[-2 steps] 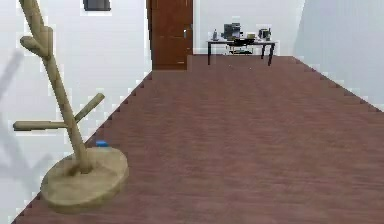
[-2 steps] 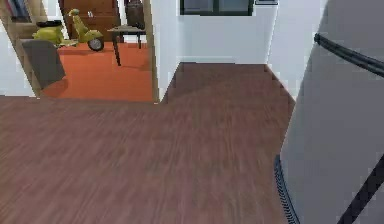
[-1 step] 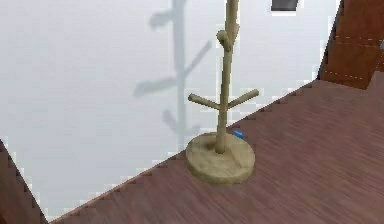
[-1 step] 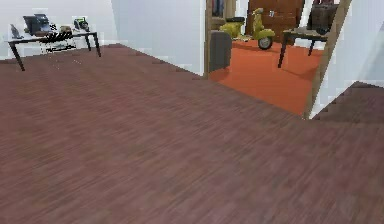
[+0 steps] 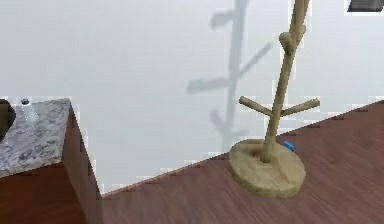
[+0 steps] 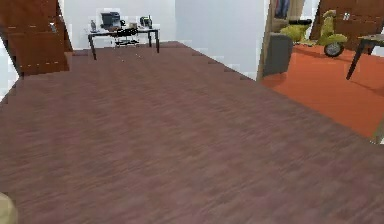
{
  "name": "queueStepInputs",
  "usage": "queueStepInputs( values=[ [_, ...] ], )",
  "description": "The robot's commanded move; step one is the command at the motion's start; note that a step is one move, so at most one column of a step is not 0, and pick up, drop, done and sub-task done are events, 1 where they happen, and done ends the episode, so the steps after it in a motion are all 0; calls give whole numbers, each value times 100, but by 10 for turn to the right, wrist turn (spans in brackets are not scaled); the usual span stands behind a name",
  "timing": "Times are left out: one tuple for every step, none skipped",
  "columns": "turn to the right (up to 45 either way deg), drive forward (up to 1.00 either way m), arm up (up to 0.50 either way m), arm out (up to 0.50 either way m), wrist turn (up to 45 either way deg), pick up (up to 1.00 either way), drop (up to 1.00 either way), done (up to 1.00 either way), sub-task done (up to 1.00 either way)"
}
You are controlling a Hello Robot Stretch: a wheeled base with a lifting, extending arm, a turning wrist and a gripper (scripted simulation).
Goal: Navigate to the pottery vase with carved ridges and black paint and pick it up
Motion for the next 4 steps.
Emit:
queueStepInputs(
  values=[
    [0, 75, 0, 0, 0, 0, 0, 0, 0],
    [-450, 0, 0, 0, 0, 0, 0, 0, 0],
    [-450, 0, 0, 0, 0, 0, 0, 0, 0],
    [-360, 0, 0, 0, 0, 0, 0, 0, 0]
  ],
)
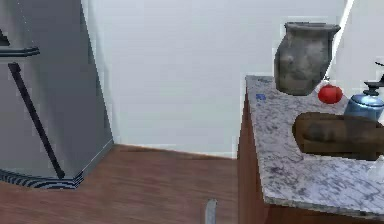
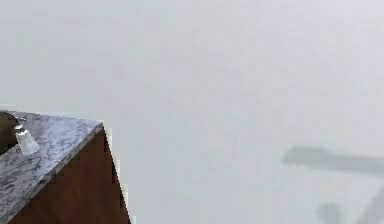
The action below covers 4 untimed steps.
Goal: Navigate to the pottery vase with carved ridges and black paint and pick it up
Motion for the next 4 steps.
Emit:
queueStepInputs(
  values=[
    [0, 45, 0, 0, 0, 0, 0, 0, 0],
    [90, 0, 0, 0, 0, 0, 0, 0, 0],
    [0, 100, 0, 0, 0, 0, 0, 0, 0],
    [0, 0, 50, 0, 0, 0, 0, 0, 0]
  ],
)
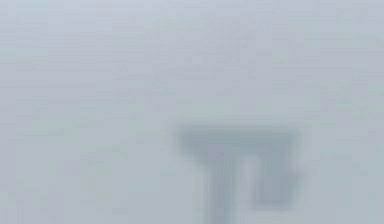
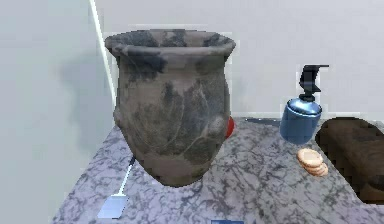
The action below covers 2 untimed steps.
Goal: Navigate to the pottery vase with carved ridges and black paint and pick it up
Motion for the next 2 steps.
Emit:
queueStepInputs(
  values=[
    [0, 0, 38, 0, 0, 0, 0, 0, 0],
    [0, 0, 0, 8, 0, 0, 0, 0, 0]
  ],
)
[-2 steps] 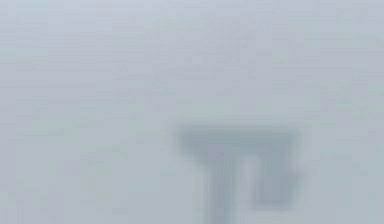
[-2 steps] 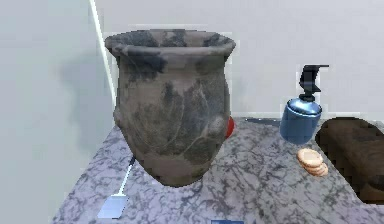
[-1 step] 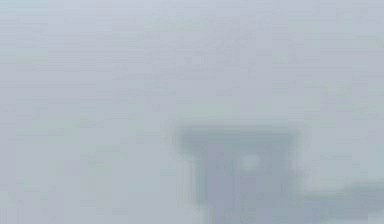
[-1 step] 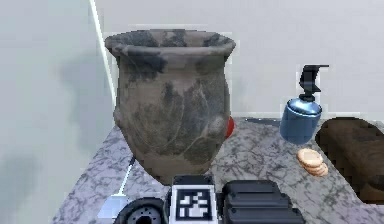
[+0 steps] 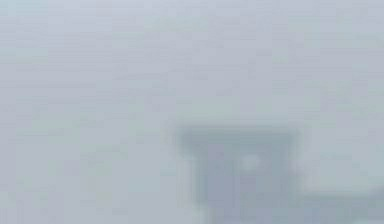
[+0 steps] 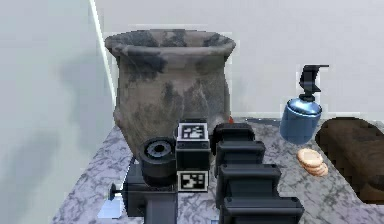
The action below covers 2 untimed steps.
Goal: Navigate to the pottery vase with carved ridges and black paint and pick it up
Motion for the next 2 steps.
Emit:
queueStepInputs(
  values=[
    [0, 0, 0, 0, 450, 0, 0, 0, 0],
    [0, 0, 0, 0, 450, 0, 0, 0, 0]
  ],
)
